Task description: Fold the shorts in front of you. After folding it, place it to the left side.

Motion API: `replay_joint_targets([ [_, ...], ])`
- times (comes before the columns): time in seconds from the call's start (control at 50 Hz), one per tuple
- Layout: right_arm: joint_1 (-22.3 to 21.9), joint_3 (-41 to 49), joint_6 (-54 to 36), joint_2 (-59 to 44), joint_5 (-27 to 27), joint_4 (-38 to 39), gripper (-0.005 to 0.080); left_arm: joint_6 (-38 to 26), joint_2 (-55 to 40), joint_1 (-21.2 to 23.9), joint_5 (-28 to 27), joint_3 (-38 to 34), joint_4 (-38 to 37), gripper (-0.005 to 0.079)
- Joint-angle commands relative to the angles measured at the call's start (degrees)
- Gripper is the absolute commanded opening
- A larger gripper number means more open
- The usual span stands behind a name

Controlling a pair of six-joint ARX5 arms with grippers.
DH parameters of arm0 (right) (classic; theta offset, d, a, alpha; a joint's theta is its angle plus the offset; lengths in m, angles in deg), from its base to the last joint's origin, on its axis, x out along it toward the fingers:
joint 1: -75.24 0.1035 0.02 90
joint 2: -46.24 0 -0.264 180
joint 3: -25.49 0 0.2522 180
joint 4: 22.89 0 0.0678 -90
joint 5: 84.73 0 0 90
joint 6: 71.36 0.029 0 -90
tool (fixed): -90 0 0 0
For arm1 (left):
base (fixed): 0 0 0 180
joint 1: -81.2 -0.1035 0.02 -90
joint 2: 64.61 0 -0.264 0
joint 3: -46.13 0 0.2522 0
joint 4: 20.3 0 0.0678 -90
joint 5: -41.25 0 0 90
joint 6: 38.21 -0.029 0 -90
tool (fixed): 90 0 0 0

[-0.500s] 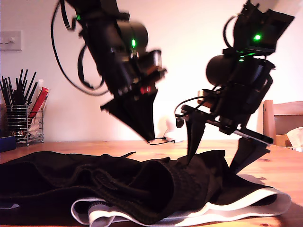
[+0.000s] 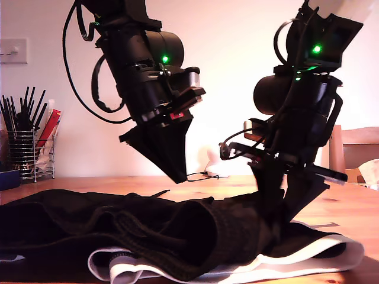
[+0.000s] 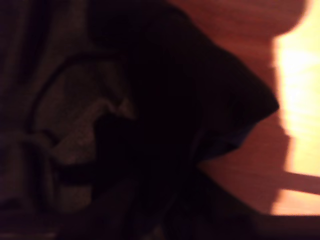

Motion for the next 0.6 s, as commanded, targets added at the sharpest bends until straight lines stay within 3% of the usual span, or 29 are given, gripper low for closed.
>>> replay_joint_targets([
  [0.0, -0.2, 2.1, -2.0, -3.4, -1.7, -2.2, -0.0013, -1.2, -0.4, -0.7, 0.3, -0.9, -0.5, 0.0059],
  [0.12, -1.0, 2.1, -3.4, -3.4, -2.3, -3.6, -0.0013, -3.2, -0.4, -2.3, 2.4, -0.9, -0.6, 0.0059],
  [0.58, -2.3, 2.1, -5.7, -3.4, -3.0, -4.8, -0.0013, -3.1, -0.5, -8.6, 2.1, -1.2, 1.7, 0.0059],
])
